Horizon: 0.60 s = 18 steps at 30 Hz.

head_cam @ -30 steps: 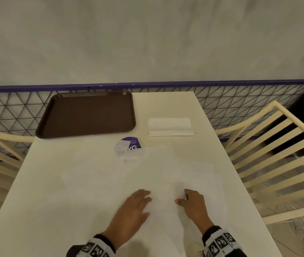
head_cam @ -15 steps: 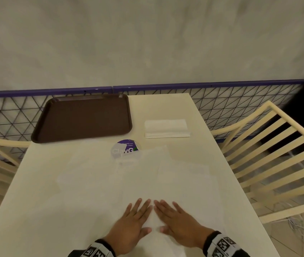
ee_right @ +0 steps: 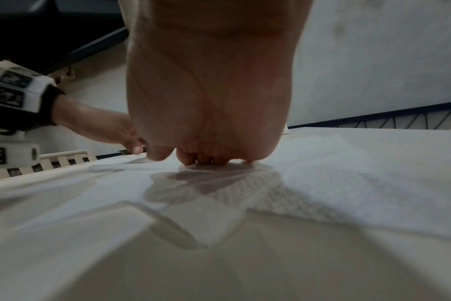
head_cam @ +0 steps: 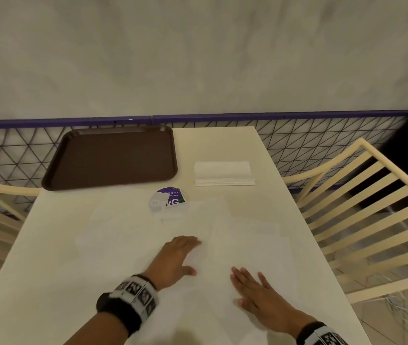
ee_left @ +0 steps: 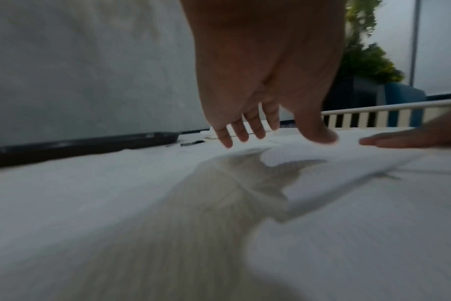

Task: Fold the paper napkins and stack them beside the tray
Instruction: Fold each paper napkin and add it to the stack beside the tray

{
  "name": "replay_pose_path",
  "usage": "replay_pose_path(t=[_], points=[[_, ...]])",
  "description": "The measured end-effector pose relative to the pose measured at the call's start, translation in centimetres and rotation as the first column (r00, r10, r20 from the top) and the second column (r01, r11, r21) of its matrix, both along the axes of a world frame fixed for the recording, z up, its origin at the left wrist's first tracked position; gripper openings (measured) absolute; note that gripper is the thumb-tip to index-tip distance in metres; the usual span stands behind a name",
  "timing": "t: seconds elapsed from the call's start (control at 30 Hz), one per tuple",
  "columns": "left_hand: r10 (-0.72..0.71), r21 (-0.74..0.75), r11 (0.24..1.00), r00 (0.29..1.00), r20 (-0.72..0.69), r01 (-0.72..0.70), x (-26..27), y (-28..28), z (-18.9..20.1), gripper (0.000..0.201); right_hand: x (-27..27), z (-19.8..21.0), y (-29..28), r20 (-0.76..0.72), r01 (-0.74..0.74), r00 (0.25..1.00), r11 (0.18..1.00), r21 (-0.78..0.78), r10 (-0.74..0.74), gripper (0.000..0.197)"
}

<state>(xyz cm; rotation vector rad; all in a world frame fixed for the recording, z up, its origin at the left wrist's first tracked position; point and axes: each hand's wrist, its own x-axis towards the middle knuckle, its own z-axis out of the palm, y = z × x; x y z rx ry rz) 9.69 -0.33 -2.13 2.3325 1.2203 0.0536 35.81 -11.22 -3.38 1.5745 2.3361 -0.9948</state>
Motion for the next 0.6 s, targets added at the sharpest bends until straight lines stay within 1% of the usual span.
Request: replay_pose_path(t=[0.03,0.07,0.13,0.17,0.23,0.33,0.4,0.43,0.47,0.5,0.53,0.57,0.6], points=[[-0.011,-0.098,0.995,0.997,-0.073,0.004,0.7,0.6,0.2,0.080,0.1,0.2,0.1,0.003,-0.003,1.000,1.000,-0.015,0.003,0.084],[-0.021,-0.098,0.995,0.987,-0.158,0.006,1.3,1.2,0.5,0.090,0.1,0.3,0.2,0.005,-0.003,1.000,1.000,-0.023,0.003,0.084],[-0.002,-0.001,1.000,0.959,-0.284,0.002,2.1,1.7,0.6,0.096,0.1,0.4,0.2,-0.003,0.013,1.000,0.999,-0.042,-0.013,0.081],[0.006,0.031,0.999,0.945,-0.326,0.004,2.3,1.9,0.5,0.095,0.1,0.4,0.1,-0.011,0.022,1.000,0.999,-0.048,-0.022,0.079],[0.008,0.023,1.000,0.925,-0.381,0.001,2.1,2.0,0.4,0.088,0.1,0.4,-0.1,-0.023,0.027,0.999,0.998,-0.052,-0.029,0.074],[0.055,-0.060,0.995,0.934,-0.353,-0.082,1.1,1.9,0.7,0.073,0.1,0.4,0.0,-0.062,0.073,0.995,0.994,-0.085,-0.079,0.079],[0.152,-0.133,0.973,0.955,-0.256,-0.190,0.1,1.7,0.9,0.054,0.3,0.7,0.2,-0.137,0.127,0.979,0.980,-0.152,-0.149,0.088],[0.210,-0.178,0.954,0.962,-0.175,-0.241,-0.4,1.5,1.1,0.038,0.4,1.1,0.4,-0.167,0.173,0.964,0.967,-0.188,-0.205,0.090],[0.269,-0.227,0.933,0.960,-0.075,-0.279,-0.9,1.1,1.5,0.022,0.4,1.8,0.8,-0.180,0.222,0.949,0.954,-0.201,-0.258,0.089],[0.325,-0.271,0.913,0.945,0.030,-0.306,-1.3,0.7,1.7,0.019,0.2,2.6,1.2,-0.166,0.261,0.943,0.949,-0.174,-0.290,0.083],[0.371,-0.305,0.898,0.919,0.135,-0.318,-1.6,0.4,2.0,0.020,-0.3,3.6,1.6,-0.126,0.281,0.948,0.955,-0.091,-0.291,0.077],[0.404,-0.320,0.890,0.889,0.217,-0.326,-1.7,0.0,2.5,0.019,-0.9,4.5,2.2,-0.069,0.280,0.958,0.959,0.035,-0.278,0.074],[0.412,-0.317,0.893,0.865,0.286,-0.320,-1.6,-0.4,3.3,0.017,-1.6,5.4,3.0,-0.025,0.259,0.966,0.951,0.170,-0.258,0.077]])
